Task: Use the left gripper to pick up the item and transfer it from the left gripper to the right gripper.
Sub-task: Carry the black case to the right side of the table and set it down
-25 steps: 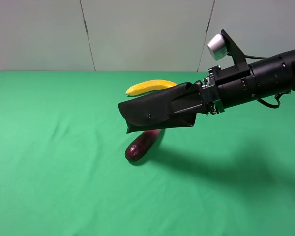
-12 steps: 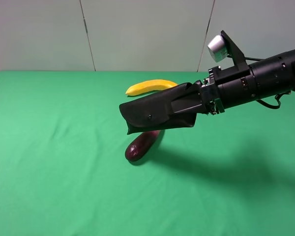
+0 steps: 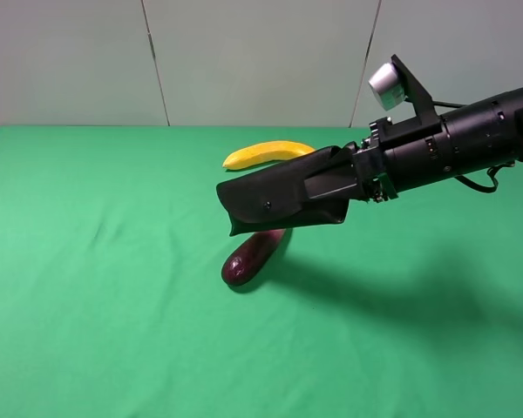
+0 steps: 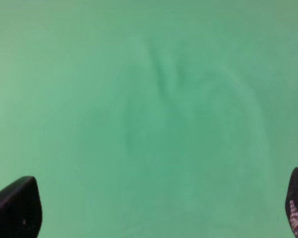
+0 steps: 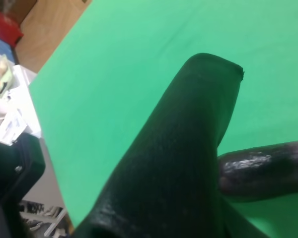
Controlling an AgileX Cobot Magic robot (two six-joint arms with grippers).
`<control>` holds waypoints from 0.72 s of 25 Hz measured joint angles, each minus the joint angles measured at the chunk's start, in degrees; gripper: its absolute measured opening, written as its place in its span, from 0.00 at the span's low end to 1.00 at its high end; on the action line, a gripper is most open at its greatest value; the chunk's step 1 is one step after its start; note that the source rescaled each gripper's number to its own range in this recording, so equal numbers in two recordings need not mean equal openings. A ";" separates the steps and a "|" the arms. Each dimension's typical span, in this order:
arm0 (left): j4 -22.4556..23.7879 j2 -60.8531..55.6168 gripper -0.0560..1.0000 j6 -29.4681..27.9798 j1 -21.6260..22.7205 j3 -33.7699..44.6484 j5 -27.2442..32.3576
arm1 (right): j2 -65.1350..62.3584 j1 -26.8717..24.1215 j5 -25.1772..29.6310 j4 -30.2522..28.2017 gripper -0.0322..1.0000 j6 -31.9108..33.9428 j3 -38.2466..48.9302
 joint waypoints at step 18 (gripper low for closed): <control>0.00 0.00 0.96 0.00 18.57 0.00 0.00 | -5.40 0.00 -18.19 -3.33 0.03 7.99 0.00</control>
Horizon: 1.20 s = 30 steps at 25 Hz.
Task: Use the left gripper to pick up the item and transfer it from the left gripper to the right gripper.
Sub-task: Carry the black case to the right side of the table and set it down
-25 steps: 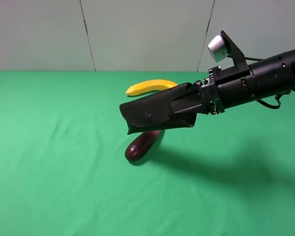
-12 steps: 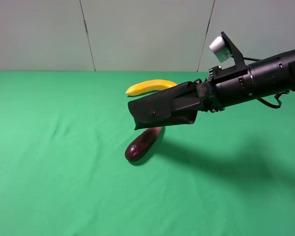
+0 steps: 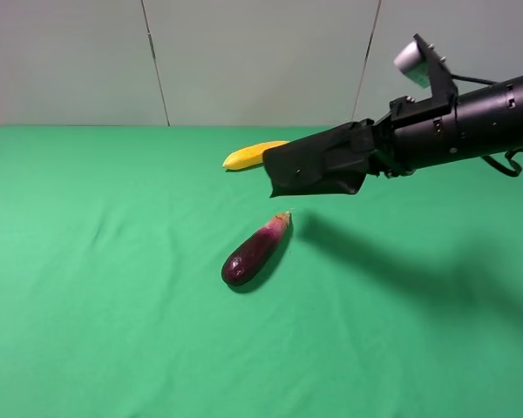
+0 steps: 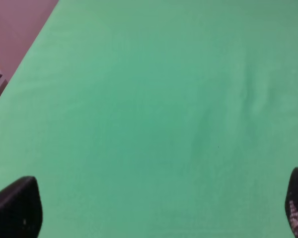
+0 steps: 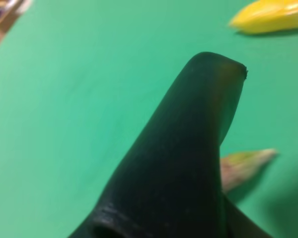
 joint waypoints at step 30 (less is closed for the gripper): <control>0.00 0.00 0.96 0.00 0.00 0.00 0.00 | -22.67 0.00 -24.97 -32.62 0.03 35.05 15.15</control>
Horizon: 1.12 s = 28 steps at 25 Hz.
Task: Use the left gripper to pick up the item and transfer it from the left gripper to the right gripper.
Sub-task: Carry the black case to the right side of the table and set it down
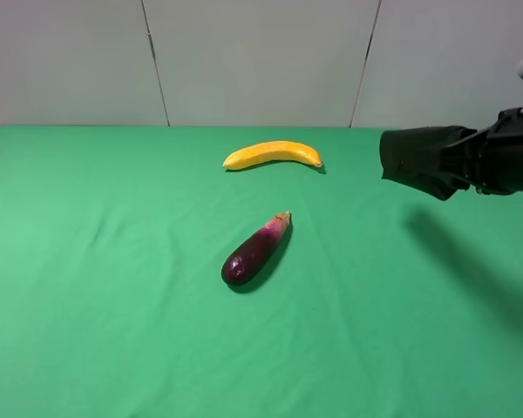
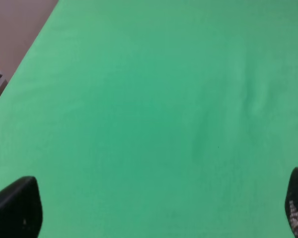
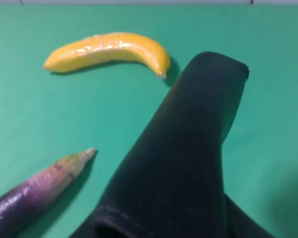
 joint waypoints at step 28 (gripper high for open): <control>0.00 0.00 0.96 -0.06 0.00 0.00 0.00 | 6.71 0.00 -7.50 -5.55 0.03 0.06 4.43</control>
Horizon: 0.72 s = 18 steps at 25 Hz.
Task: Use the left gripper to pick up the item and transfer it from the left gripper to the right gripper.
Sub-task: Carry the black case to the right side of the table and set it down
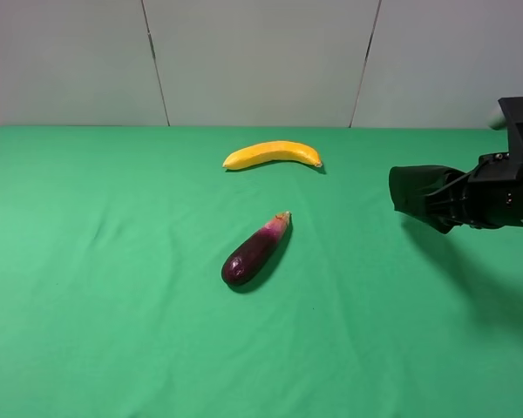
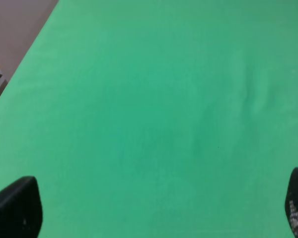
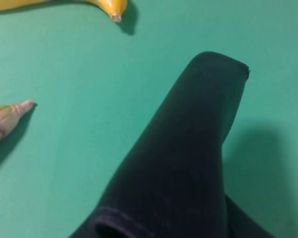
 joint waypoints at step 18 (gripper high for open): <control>0.00 0.00 0.96 0.00 0.00 0.00 0.00 | 0.00 0.00 0.25 -1.93 0.99 -0.05 0.00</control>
